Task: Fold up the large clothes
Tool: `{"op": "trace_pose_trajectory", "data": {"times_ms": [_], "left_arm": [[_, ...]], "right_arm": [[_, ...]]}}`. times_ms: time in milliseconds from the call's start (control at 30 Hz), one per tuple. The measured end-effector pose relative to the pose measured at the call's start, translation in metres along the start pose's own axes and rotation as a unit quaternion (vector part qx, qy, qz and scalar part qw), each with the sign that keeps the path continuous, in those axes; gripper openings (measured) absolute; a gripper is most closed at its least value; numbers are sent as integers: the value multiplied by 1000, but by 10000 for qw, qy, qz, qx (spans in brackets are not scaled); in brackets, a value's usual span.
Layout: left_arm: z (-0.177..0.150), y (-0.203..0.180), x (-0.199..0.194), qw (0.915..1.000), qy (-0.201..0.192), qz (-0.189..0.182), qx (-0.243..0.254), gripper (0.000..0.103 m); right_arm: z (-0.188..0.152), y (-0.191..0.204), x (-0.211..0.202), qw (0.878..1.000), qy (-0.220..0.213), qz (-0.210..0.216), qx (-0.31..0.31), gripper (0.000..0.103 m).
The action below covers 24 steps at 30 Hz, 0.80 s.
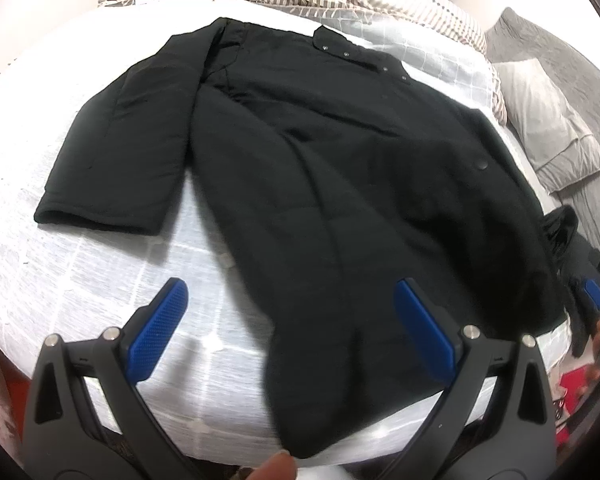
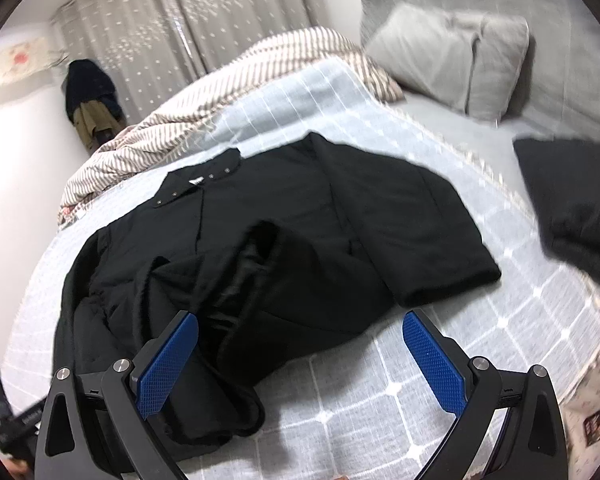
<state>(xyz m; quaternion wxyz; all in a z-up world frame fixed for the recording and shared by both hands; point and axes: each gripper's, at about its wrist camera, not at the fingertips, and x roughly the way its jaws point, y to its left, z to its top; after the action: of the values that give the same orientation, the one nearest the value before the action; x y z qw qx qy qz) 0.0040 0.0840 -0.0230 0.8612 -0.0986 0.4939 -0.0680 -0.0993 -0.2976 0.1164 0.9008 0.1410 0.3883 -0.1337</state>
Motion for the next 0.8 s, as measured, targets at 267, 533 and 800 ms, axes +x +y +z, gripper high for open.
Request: {"op": "trace_pose_trajectory", "data": {"times_ms": [267, 533, 800], "left_arm": [[-6, 22, 7, 9965, 15, -781, -312, 102], [-11, 20, 57, 9897, 648, -1184, -483, 77], [-15, 20, 46, 9840, 666, -1585, -461, 15]], "right_arm": [[12, -21, 7, 9919, 297, 1069, 612, 103], [18, -31, 47, 9772, 428, 1549, 1390, 80], [-3, -41, 69, 9827, 418, 1068, 1454, 11]]}}
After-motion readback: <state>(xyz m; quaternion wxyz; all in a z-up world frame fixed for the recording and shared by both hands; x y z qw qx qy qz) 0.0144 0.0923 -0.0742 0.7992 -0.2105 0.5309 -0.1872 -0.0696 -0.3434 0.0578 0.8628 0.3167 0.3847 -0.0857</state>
